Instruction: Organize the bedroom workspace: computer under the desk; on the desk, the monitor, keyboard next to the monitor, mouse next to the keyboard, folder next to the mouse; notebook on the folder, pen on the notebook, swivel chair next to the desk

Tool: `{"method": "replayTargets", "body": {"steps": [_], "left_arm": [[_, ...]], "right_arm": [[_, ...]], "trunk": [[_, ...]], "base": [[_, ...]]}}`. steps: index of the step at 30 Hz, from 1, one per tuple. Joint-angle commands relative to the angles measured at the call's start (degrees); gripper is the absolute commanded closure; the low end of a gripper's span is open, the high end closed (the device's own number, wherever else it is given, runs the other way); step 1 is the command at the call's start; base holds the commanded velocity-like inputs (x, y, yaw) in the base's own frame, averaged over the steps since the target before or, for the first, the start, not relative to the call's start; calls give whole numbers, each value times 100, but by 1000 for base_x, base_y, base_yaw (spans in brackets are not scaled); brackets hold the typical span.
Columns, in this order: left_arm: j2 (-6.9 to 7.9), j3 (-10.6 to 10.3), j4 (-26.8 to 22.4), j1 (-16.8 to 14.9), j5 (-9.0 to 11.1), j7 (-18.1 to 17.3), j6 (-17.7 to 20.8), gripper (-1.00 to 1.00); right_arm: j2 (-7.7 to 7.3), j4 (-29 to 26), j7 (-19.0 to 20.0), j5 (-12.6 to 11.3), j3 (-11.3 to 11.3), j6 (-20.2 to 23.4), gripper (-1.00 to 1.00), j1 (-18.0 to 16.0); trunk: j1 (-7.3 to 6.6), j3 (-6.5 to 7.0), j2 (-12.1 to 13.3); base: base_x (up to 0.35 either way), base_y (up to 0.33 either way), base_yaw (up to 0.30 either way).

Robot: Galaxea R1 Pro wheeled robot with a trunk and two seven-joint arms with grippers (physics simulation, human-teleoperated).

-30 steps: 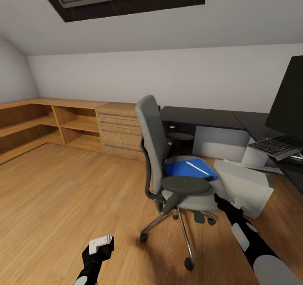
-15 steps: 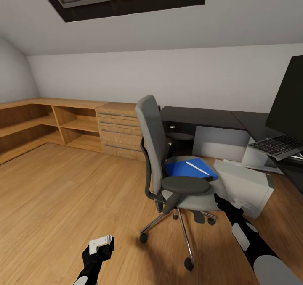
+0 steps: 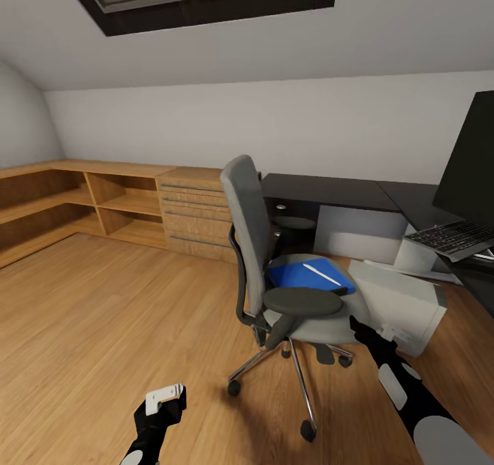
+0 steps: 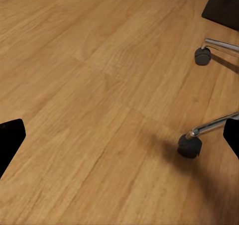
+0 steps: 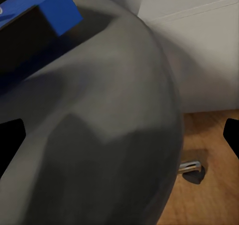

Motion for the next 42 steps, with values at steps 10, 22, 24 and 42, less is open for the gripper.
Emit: {"method": "replayTargets", "body": {"steps": [10,22,24,42], "left_arm": [[-3,3,2,-2,51,-1,-27,-100],[-3,3,11,-2,56,-1,-21,-100],[-3,3,11,-1,56,-1,-20,-100],[-3,3,17,-4,55,-1,-22,-100]], "right_arm": [[-6,-6,52,-57,-91,-19,-100,-4],[-69,-2,66,-52,-252,-21,-100,-4],[-106,-1,68,-52,-254,-20,-100,-4],[-151,22,80,-52,-255,-17,-100,-4]], "trunk": [[-1,-5,-2],[-1,-5,-2],[-1,-5,-2],[-1,-5,-2]], "base": [[82,0,0],[32,0,0],[1,0,0],[9,-44,0]]}}
